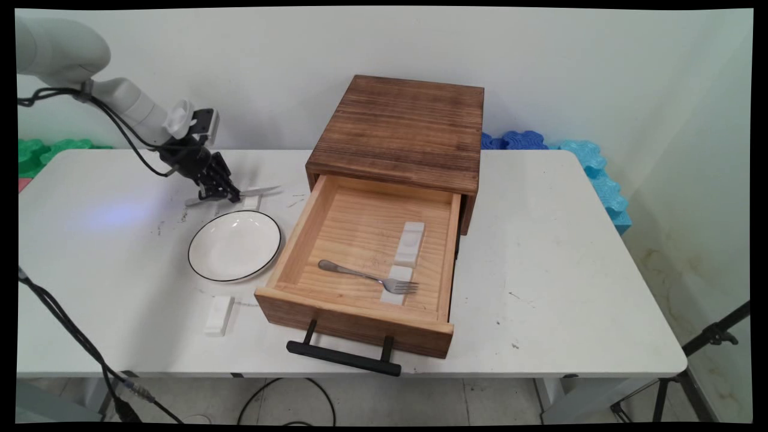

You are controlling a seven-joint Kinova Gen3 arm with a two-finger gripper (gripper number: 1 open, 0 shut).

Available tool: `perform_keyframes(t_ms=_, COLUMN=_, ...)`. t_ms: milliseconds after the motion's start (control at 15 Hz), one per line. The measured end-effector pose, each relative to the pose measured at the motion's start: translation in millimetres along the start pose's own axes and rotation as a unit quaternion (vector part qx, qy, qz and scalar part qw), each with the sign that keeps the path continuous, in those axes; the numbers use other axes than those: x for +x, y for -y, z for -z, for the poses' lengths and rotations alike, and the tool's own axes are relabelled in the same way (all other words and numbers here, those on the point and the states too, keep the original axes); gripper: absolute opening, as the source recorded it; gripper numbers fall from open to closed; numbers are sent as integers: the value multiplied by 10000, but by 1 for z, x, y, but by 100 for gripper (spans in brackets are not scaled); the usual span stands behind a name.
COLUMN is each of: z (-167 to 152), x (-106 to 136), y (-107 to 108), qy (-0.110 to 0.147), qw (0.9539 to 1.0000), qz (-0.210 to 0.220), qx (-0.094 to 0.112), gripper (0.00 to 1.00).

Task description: Place the picked object into the drawer

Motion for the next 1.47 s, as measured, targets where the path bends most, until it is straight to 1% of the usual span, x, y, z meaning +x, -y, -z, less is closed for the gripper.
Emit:
perform_keyframes(t_ms=467, z=42, x=-2, y=-7, qy=1, qw=9996, qz=-251, qx=96, gripper=0)
perform_keyframes(t_ms=733, z=72, x=-1, y=-15, qy=-39, qw=9987, qz=-495, qx=104, gripper=0)
perform_keyframes(t_ms=933, z=87, x=2, y=-20, qy=-78, qw=9979, qz=-630, qx=96, gripper=0)
perform_keyframes(t_ms=1200, z=117, x=10, y=-29, qy=-172, qw=9960, qz=-873, qx=69, gripper=0)
perform_keyframes(t_ms=1467, z=147, x=25, y=-40, qy=-295, qw=9930, qz=-1143, qx=24, gripper=0)
